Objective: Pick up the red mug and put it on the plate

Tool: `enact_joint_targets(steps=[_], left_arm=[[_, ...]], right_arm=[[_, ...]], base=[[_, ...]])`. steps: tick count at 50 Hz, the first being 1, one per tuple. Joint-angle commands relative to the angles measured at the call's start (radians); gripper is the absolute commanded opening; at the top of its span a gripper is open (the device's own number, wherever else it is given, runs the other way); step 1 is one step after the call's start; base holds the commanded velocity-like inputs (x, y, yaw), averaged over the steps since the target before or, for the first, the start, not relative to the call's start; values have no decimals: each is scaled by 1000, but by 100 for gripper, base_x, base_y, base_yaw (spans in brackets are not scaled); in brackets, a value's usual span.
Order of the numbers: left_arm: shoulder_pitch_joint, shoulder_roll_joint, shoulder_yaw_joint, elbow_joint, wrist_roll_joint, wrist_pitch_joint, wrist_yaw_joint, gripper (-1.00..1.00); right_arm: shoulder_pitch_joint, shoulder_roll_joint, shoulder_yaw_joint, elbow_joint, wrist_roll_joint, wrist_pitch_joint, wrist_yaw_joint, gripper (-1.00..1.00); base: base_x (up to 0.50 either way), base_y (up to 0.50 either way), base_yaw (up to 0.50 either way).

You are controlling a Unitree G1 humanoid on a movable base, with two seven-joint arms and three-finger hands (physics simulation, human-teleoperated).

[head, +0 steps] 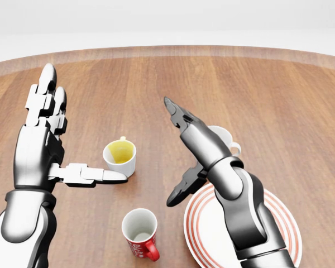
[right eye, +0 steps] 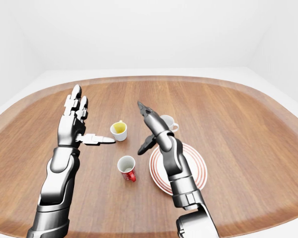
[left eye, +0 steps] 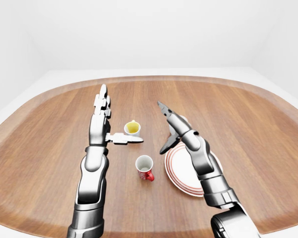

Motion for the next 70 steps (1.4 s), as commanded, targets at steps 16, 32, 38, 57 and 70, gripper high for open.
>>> enact_joint_targets(steps=[16,32,38,57,70], left_arm=[[2,0,0,15,-3,0,-2,100],[4,2,5,15,-9,0,-5,100],[2,3,6,25,-11,0,-4,100],[3,4,8,16,-15,0,-6,100],[8,5,10,26,-19,0,-7,100]], right_arm=[[-107,80,43,286,-128,0,-15,100],[-199,113,50,511,-122,0,-88,100],[-217,122,53,552,-122,0,-103,100],[-272,149,54,771,-106,0,-199,100],[-301,176,56,883,-100,0,-241,100]], base=[[0,0,0],[0,0,0],[0,0,0],[0,0,0],[0,0,0]])
